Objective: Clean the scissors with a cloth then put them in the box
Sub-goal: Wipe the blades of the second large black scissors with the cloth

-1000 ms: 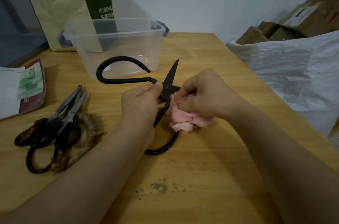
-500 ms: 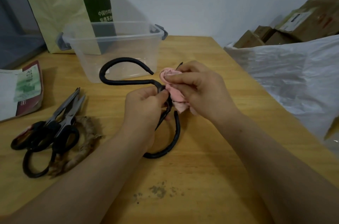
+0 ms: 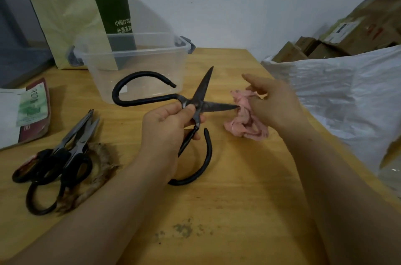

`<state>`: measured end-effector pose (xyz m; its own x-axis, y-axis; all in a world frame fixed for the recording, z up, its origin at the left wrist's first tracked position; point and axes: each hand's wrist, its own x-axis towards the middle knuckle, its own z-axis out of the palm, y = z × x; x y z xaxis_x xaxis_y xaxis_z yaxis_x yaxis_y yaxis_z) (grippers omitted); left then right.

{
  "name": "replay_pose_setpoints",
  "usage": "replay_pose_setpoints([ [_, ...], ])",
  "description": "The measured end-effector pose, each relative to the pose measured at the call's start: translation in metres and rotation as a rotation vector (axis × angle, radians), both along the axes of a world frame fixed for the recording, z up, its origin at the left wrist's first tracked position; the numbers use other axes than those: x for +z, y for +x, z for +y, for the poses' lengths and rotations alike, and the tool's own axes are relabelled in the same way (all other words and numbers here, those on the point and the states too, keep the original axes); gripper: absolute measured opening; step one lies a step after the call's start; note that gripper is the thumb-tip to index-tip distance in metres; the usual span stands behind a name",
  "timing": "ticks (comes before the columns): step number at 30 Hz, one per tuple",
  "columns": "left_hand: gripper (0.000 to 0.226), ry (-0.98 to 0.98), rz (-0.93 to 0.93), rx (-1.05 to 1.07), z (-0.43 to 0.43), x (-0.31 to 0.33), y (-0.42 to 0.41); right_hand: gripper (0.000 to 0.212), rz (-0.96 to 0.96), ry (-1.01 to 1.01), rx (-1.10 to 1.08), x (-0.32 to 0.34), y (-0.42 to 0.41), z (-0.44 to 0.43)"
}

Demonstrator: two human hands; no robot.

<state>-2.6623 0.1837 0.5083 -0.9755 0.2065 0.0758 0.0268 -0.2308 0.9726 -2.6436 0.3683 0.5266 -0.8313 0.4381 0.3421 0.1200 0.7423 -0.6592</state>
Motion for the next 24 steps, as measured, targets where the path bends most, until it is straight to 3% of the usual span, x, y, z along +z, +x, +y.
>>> replay_pose_setpoints([
  [3, 0.016, 0.048, -0.007, 0.027, -0.001, 0.003, 0.000, 0.047, -0.018, 0.197, -0.062, 0.002, 0.002, -0.004],
  [5, 0.018, 0.086, 0.001, 0.051, -0.002, 0.005, 0.000, 0.040, 0.055, 0.200, -0.092, 0.005, 0.004, -0.010],
  [8, 0.022, 0.133, 0.022, 0.088, -0.005, 0.007, -0.001, 0.032, 0.115, -0.172, 0.029, 0.009, 0.008, -0.024],
  [10, 0.022, 0.154, 0.029, 0.105, -0.006, 0.008, -0.001, 0.028, 0.017, -0.326, 0.081, 0.010, 0.009, -0.030],
  [13, 0.023, 0.168, 0.020, 0.111, -0.006, 0.007, -0.002, 0.031, -0.243, 0.061, -0.017, 0.007, 0.008, -0.026],
  [15, 0.022, 0.188, 0.008, 0.106, -0.006, 0.007, -0.003, 0.030, -0.190, 0.138, -0.061, 0.008, 0.009, -0.029],
  [17, 0.021, 0.239, -0.023, 0.110, -0.005, 0.008, -0.004, 0.025, -0.082, -0.080, 0.042, 0.012, 0.013, -0.038],
  [19, 0.018, 0.295, -0.071, 0.096, -0.004, 0.014, -0.003, 0.024, -0.194, -0.417, 0.259, 0.014, 0.017, -0.052],
  [21, 0.018, 0.348, -0.105, 0.052, -0.001, 0.021, -0.001, 0.024, -0.304, -0.576, 0.460, 0.010, 0.018, -0.064],
  [24, 0.024, 0.246, -0.077, 0.025, 0.000, 0.029, 0.001, 0.019, -0.066, -0.701, 0.460, 0.001, 0.011, -0.064],
])
